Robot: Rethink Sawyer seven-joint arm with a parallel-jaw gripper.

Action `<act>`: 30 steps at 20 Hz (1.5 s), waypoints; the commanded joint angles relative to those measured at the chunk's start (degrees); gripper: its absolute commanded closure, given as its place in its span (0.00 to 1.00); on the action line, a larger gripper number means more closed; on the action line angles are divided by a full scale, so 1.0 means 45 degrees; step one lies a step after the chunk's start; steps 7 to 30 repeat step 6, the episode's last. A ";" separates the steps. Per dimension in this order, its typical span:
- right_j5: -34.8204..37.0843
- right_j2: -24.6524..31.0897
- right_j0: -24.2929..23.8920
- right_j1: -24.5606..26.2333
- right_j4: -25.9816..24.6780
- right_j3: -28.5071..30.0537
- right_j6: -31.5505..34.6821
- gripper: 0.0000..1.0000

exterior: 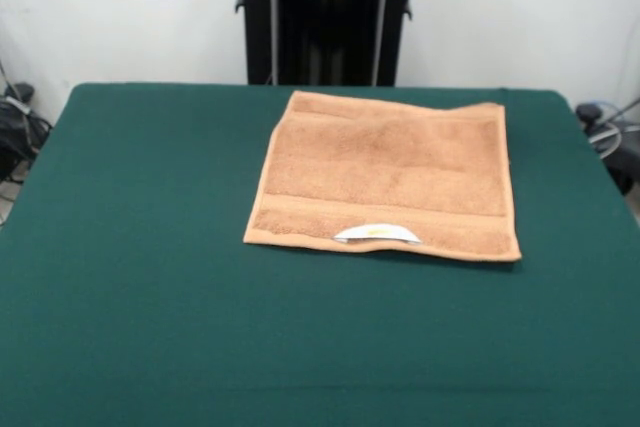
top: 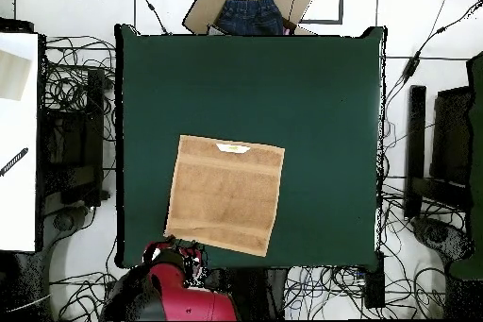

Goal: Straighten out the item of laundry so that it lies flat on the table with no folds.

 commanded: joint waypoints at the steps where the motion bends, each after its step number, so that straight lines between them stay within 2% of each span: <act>1: 0.1309 -0.0170 0.0091 0.0024 -0.0609 -0.0670 0.1392 0.00; 30: 0.1415 -0.0220 0.0173 0.0024 -0.0603 -0.0741 0.1470 0.00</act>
